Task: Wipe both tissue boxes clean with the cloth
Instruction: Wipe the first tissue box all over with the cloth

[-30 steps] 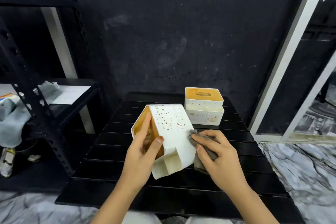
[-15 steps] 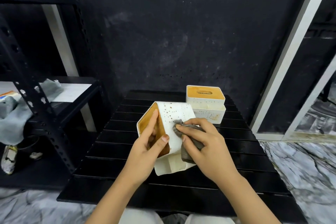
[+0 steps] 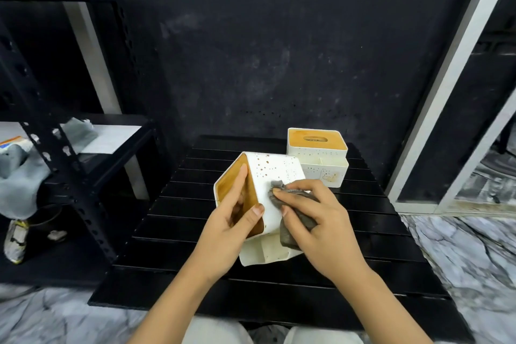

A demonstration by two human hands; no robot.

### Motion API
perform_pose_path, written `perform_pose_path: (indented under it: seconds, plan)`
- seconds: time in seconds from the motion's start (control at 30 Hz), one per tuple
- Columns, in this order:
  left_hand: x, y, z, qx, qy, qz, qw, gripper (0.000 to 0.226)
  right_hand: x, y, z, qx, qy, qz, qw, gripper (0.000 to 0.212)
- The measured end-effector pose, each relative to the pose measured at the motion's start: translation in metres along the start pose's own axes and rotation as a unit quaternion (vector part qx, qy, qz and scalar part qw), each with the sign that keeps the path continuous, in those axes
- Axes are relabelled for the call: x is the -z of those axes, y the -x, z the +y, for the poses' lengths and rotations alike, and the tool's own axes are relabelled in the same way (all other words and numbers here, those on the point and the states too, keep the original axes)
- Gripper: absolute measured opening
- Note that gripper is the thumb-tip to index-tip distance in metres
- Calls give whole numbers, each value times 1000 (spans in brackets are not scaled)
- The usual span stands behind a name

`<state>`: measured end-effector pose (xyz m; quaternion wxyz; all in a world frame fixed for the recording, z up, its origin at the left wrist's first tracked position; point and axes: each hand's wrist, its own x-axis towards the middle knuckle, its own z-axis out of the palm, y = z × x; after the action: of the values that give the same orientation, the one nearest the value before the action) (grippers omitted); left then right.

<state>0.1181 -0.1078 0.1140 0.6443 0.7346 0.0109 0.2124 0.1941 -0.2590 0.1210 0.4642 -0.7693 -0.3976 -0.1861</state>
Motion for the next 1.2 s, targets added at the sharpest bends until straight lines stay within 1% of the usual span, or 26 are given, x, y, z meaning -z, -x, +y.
perform_pose_path:
  seconds: [0.1,0.23,0.3,0.47,0.63,0.77,0.9,1.0,1.2]
  plan:
    - [-3,-1,0,-5,4,-16,1000,64,-3,-1,-9,17,-12,-12,1000,32]
    - [-5,-2,1,-9,1,-14,1000,62,-3,-8,-7,9,-12,-9,1000,33]
    - [-6,-3,0,-5,-4,-7,1000,65,-1,-8,-2,-5,-13,-7,1000,33]
    - [-5,-3,-3,-3,-14,12,1000,61,7,1,16,-46,-23,-4,999,29]
    - [-5,-5,-3,8,-34,10,999,68,14,10,29,-74,-38,9,997,31]
    - [-6,-5,1,20,-59,9,998,73,16,15,32,-77,-43,15,996,32]
    - [-1,-5,0,26,-41,12,999,76,16,19,28,-66,-30,12,997,29]
    - [0,-5,3,21,-19,6,1000,73,13,16,18,-35,-9,-1,999,34]
    - [-5,-3,5,11,0,-12,1000,72,5,-11,-4,20,3,-14,1000,33]
